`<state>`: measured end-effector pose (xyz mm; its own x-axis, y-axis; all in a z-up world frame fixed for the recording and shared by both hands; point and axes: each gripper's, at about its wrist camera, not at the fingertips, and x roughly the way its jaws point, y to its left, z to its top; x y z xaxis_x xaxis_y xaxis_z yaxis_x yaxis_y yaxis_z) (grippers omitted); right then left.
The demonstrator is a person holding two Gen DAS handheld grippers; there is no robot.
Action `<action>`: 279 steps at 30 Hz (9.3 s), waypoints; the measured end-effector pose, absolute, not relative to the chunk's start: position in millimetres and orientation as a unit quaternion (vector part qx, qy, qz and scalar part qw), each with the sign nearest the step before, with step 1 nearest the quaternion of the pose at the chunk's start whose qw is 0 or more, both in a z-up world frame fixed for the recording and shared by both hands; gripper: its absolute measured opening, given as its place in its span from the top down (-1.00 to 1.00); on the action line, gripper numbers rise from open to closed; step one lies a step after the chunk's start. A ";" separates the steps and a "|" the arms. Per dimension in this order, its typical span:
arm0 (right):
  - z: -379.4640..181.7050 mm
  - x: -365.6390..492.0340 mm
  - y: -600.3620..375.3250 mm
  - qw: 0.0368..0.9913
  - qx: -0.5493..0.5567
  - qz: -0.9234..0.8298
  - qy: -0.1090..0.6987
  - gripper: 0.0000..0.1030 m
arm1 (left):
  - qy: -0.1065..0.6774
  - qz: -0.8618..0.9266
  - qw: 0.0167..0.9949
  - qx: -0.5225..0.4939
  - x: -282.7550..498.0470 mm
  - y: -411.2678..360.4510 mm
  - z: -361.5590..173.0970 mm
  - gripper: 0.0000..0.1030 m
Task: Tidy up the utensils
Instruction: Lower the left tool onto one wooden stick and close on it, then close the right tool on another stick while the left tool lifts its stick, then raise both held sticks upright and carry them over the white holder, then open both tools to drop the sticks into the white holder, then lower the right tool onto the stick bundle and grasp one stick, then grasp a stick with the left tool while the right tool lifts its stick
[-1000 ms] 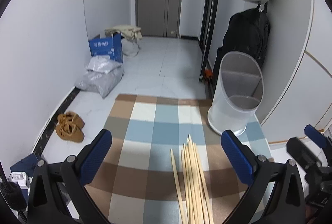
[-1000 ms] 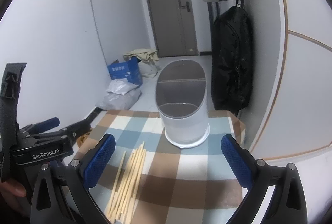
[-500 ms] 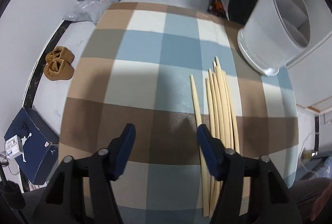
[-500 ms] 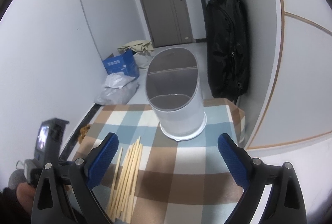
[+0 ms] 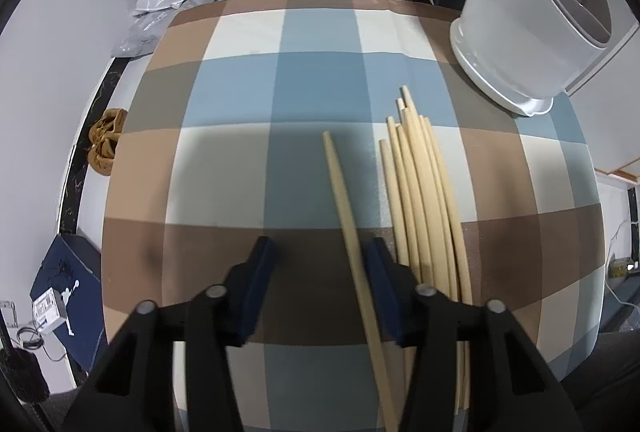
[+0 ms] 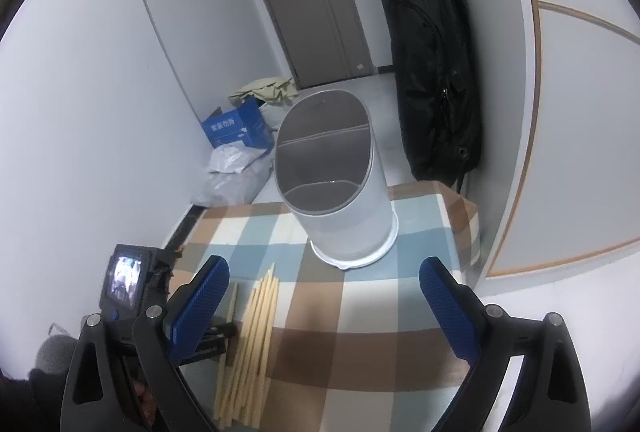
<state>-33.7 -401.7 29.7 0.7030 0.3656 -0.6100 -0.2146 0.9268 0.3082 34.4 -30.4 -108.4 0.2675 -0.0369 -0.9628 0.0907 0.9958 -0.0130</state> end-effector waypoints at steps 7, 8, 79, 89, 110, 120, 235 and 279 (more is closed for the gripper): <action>26.5 -31.8 -400.2 0.912 0.107 0.165 0.361 -0.85 | 0.602 -0.065 0.795 0.023 45.8 -31.5 -112.9 0.92; 24.4 -31.4 -399.0 0.909 0.106 0.167 0.367 -0.82 | 0.603 -0.067 0.795 0.015 49.0 -27.8 -114.5 0.95; -11.7 -8.2 -343.5 0.890 0.128 0.230 0.373 0.93 | 0.388 -0.196 0.889 -0.146 22.6 15.1 1.8 0.97; 57.8 -7.9 -371.6 0.932 0.165 0.225 0.230 0.93 | 0.275 -0.218 0.927 -0.131 26.2 -20.4 58.9 0.97; 111.1 144.8 -403.5 0.972 0.145 0.172 0.069 0.93 | 0.163 -0.246 0.949 -0.114 133.5 -64.8 71.8 0.97; 87.5 158.7 -405.1 0.976 0.151 0.148 0.060 0.94 | 0.157 -0.260 0.948 -0.094 128.8 -67.9 40.8 0.97; -78.9 66.4 -215.5 0.782 -0.134 0.197 0.576 0.67 | 0.347 -0.042 0.919 -0.185 -9.9 103.3 5.1 -0.98; 7.5 0.2 -433.9 0.860 0.240 0.187 0.410 0.93 | 0.606 -0.019 0.795 0.008 20.6 -15.3 -111.1 -0.97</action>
<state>0.2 -433.9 7.5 0.5945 0.5177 -0.6152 -0.1241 0.8151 0.5659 20.6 -15.3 -111.1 0.2643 -0.0206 -0.9642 0.0403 0.9991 -0.0103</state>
